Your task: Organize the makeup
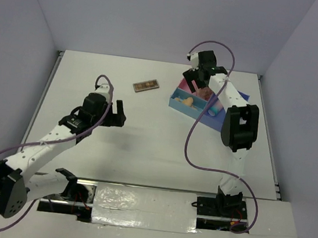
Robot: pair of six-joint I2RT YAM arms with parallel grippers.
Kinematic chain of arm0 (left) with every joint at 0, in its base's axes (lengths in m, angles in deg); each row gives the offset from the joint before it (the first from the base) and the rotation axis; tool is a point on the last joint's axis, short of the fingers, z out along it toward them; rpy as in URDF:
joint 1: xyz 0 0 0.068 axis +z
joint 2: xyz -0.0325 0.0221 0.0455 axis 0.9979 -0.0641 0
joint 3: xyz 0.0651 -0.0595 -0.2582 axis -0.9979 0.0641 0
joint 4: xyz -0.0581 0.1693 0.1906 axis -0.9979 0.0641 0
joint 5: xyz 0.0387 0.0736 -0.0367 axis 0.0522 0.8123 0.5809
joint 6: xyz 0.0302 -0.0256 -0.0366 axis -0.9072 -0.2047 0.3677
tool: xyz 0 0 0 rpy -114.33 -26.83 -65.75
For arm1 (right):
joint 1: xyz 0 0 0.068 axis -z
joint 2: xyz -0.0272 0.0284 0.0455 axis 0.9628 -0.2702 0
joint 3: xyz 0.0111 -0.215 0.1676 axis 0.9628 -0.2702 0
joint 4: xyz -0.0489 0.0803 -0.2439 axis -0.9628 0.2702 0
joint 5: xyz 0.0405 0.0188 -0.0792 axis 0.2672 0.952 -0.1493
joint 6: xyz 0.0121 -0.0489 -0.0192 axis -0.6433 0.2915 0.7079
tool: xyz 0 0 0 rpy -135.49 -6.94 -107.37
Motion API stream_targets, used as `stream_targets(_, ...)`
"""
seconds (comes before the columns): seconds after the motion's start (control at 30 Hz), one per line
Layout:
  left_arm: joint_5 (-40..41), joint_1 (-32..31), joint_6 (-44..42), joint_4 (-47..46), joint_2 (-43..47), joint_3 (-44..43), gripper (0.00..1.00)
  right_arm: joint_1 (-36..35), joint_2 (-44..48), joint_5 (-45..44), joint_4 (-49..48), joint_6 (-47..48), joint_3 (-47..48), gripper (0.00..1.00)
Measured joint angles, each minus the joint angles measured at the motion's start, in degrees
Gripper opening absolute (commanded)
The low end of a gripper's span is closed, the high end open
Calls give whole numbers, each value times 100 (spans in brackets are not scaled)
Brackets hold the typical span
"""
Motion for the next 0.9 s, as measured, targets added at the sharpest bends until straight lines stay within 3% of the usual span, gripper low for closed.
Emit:
stream_targets(0.1, -393, 195, -240, 103, -621, -402, 98, 50, 109, 457, 278, 129, 0, 100)
stream_targets(0.27, -920, 380, -804, 348, -1674, -1447, 82, 343, 953, 2343, 654, 605, -387, 97)
stream_targets(0.37, -1207, 444, -1346, 481, -2417, -2299, 83, 564, 2308, 3781, 409, 1078, -1572, 87)
stream_targets(0.4, -1283, 457, -1532, 538, -2693, -2614, 85, 610, 2771, 4190, 358, 1241, -1965, 77)
stream_targets(0.47, -1370, 463, -1882, 634, -3244, -3198, 85, 616, 3501, 4927, 203, 1567, -2549, 66)
stream_targets(0.5, -1392, 470, -2052, 660, -3556, -3499, 86, 595, 3731, 5213, 205, 1685, -2706, 57)
stream_targets(0.6, -1375, 470, -2570, 739, -4402, -4258, 88, 520, 3908, 5965, 256, 2055, -2763, 49)
stream_targets(0.77, -1246, 470, -3410, 787, -5528, -5213, 93, 511, 3392, 6341, 713, 2369, -2697, 68)
stream_targets(0.9, -1161, 470, -3746, 857, -6443, -6231, 93, 511, 3327, 6398, 894, 2396, -2763, 71)
